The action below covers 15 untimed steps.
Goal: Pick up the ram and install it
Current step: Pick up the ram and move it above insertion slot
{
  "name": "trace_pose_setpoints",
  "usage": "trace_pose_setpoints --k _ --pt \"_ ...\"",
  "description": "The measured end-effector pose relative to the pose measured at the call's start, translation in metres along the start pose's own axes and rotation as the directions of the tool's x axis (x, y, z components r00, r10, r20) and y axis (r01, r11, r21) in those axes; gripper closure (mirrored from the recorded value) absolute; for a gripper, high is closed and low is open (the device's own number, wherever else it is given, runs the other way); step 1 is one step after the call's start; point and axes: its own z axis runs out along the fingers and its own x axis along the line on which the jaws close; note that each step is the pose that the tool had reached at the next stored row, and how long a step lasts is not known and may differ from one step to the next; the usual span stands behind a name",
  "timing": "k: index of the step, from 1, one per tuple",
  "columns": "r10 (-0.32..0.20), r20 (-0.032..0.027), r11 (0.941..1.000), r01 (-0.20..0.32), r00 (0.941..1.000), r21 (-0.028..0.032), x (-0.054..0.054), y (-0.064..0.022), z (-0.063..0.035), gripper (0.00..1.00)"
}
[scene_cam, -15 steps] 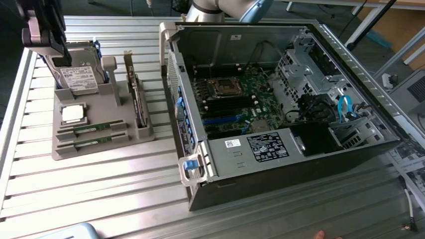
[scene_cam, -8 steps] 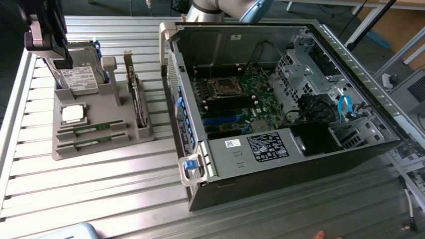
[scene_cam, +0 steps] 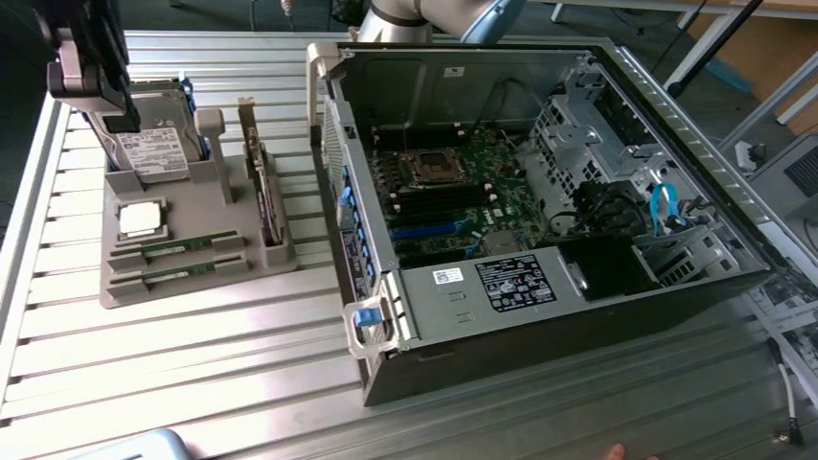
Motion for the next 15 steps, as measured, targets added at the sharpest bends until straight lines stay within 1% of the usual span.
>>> trace_pose_setpoints --k 3,7,15 --pt "0.0 0.0 1.0 0.0 1.0 0.0 0.0 0.0 0.0001 0.9" --pt "0.0 0.0 1.0 0.0 1.0 0.0 0.0 -0.0001 0.0036 0.9" --pt "0.0 0.0001 1.0 0.0 1.0 0.0 0.0 -0.0004 0.0174 0.9"
